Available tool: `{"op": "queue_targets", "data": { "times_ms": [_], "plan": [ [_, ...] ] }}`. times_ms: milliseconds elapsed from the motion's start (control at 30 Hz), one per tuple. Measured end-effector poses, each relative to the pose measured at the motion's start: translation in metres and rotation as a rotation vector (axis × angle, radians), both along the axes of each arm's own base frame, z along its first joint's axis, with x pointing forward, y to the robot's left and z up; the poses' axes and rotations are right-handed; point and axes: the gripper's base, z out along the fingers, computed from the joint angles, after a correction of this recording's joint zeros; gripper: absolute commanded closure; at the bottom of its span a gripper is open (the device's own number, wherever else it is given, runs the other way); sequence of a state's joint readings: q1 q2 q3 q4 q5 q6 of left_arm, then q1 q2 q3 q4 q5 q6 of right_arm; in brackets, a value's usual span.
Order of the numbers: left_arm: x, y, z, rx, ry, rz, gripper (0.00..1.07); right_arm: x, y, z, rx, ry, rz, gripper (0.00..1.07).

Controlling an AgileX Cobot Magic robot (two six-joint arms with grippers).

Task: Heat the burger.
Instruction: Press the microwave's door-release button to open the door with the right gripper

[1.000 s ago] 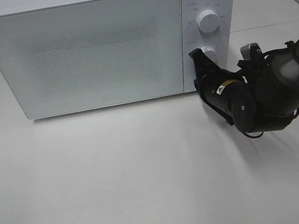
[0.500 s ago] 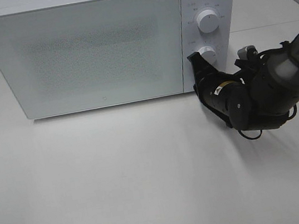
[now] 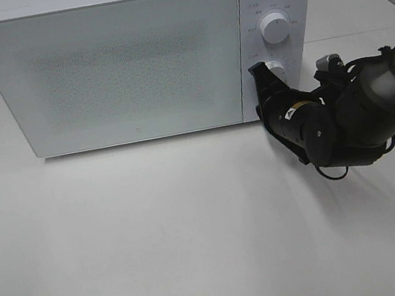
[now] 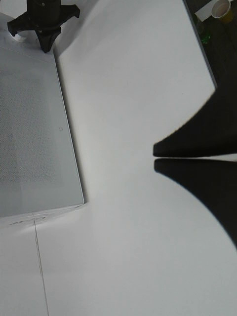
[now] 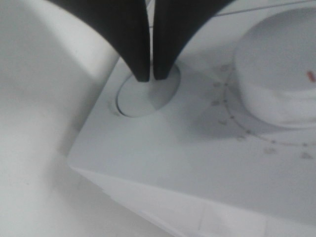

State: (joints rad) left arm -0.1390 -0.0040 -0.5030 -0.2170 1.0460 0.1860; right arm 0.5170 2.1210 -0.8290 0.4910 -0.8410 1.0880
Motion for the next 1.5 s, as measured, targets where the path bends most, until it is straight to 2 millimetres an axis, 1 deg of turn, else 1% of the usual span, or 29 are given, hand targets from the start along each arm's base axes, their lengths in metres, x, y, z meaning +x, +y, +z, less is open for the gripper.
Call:
{"op": "queue_targets", "data": {
  "times_ms": [133,233,300,700,900,1033,1200,1267,1500],
  "plan": [
    [0.0,0.0,0.0,0.0,0.0,0.0,1.06,-0.006,-0.006,0.005,-0.006,-0.032,-0.009,1.07],
    [0.0,0.0,0.0,0.0,0.0,0.0,1.06,-0.008,-0.007,0.006,-0.007,-0.045,-0.01,1.07],
    [0.0,0.0,0.0,0.0,0.0,0.0,1.06,-0.011,-0.012,0.016,-0.006,-0.099,-0.017,1.07],
    [0.0,0.0,0.0,0.0,0.0,0.0,1.06,-0.014,-0.011,0.015,-0.013,-0.091,0.008,1.07],
    [0.0,0.0,0.0,0.0,0.0,0.0,1.06,-0.015,-0.011,0.008,-0.015,-0.055,0.008,1.07],
    [0.0,0.0,0.0,0.0,0.0,0.0,1.06,-0.015,-0.012,0.008,-0.009,-0.052,-0.013,1.07],
    [0.0,0.0,0.0,0.0,0.0,0.0,1.06,-0.011,-0.012,0.011,-0.006,-0.061,-0.035,1.07],
    [0.0,0.0,0.0,0.0,0.0,0.0,1.06,-0.008,-0.011,0.013,-0.027,-0.071,-0.022,1.07],
    [0.0,0.0,0.0,0.0,0.0,0.0,1.06,-0.008,-0.009,0.01,-0.061,-0.036,0.006,1.07]
  ]
}}
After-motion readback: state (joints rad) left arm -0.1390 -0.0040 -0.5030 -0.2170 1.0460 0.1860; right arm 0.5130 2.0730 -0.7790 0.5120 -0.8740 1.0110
